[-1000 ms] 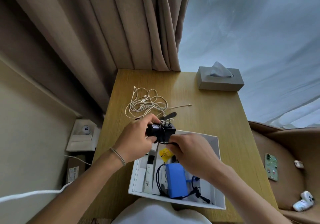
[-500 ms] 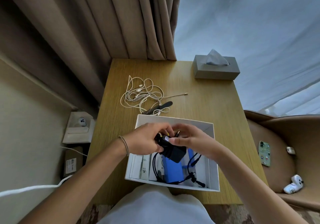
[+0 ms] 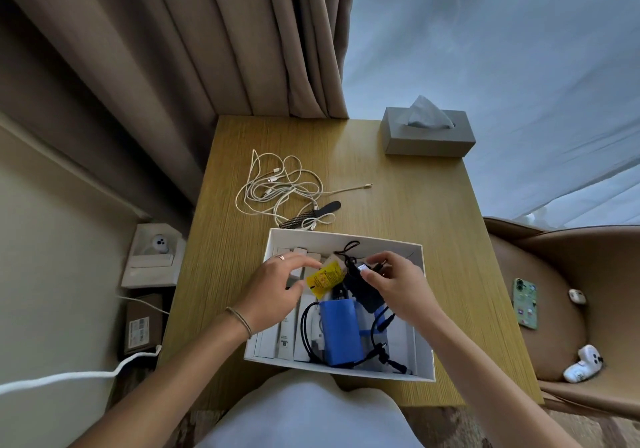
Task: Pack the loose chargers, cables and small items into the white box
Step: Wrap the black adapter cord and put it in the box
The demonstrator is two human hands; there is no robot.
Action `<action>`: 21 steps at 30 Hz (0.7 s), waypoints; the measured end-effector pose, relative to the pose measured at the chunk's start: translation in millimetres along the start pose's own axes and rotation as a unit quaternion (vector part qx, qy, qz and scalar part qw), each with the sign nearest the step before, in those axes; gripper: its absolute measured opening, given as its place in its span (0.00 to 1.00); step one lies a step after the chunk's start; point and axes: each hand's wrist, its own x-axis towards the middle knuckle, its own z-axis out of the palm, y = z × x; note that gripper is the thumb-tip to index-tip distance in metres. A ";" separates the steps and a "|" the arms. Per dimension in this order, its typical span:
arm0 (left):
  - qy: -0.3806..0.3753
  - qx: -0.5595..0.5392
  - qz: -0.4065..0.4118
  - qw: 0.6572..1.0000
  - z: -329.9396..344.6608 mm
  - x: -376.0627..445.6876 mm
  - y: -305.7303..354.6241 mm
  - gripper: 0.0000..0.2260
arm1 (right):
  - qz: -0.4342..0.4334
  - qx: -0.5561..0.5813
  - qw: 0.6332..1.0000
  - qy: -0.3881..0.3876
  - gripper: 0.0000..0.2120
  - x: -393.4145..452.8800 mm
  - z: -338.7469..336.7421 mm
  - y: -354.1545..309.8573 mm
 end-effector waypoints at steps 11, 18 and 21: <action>-0.016 0.022 -0.007 1.000 4.8 -4.7 -5.6 0.15 | 0.040 -0.131 0.989 0.052 0.11 -0.7 35.3 22.1; -0.004 0.015 0.007 1.000 5.4 -0.4 -4.4 0.14 | -0.047 -0.302 0.947 0.100 0.11 2.6 36.5 14.6; 0.033 0.020 0.025 0.999 -2.1 9.6 -0.8 0.14 | -0.092 -0.274 0.951 0.112 0.08 0.2 28.2 -1.4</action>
